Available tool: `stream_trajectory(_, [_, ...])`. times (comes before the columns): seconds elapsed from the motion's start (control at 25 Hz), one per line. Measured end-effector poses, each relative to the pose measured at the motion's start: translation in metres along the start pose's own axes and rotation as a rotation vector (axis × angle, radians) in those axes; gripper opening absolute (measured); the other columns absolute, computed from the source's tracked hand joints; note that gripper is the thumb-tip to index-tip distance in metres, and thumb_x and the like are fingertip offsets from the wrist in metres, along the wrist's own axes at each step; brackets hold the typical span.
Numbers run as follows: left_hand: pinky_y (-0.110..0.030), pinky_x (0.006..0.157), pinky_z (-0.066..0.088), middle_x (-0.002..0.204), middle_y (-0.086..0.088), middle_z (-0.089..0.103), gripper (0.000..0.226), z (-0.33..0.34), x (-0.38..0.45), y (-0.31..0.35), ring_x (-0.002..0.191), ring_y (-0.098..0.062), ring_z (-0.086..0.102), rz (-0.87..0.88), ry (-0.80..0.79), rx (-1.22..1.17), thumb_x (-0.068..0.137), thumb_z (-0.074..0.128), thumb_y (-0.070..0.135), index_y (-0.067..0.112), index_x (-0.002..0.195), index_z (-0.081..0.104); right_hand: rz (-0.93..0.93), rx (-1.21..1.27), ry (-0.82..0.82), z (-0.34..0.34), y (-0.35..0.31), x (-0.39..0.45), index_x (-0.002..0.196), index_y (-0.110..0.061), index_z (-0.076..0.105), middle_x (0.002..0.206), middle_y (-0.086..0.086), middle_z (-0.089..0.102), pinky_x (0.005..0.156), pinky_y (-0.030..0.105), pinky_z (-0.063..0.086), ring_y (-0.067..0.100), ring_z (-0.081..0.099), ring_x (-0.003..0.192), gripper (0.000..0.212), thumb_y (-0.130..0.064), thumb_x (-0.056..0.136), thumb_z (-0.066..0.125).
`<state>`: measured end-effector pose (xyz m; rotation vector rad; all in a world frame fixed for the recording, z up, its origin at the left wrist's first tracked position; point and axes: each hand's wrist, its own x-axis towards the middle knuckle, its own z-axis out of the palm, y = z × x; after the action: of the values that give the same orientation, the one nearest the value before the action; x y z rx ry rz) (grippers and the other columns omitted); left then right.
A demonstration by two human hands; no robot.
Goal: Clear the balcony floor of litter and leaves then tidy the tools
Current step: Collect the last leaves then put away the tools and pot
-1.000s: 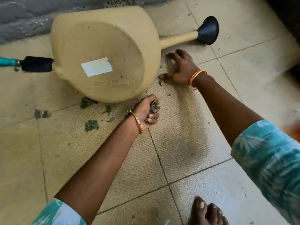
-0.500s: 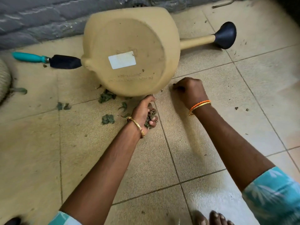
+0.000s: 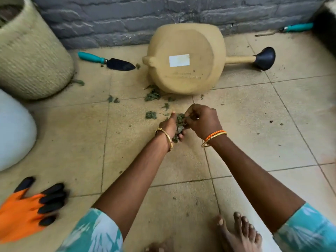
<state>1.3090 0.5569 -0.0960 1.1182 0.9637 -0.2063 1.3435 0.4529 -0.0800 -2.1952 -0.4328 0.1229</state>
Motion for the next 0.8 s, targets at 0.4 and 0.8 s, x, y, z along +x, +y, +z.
stream_trajectory(0.4, [-0.011,0.032,0.027,0.055,-0.002,0.050,0.026,-0.013,-0.003,0.038,0.027,-0.008,0.037,0.109,0.121,0.085,0.095,0.042,0.013,0.013,0.072,0.054,0.627,0.833,0.283,-0.039,0.017,0.071,0.074,-0.006,0.060,0.066,0.006,0.061,0.057,0.026,0.047,0.016,0.054,0.055,0.018,-0.021,0.085,0.055])
stream_trajectory(0.8, [-0.009,0.035,0.025,0.065,-0.002,0.049,0.043,-0.013,0.013,0.086,0.029,-0.006,0.034,0.290,0.039,0.062,0.097,0.030,0.006,0.021,0.133,0.047,0.694,1.271,0.128,-0.058,0.037,0.180,0.074,-0.013,0.054,0.054,0.002,0.061,0.058,0.028,0.048,0.019,0.057,0.059,0.026,-0.033,0.091,0.052])
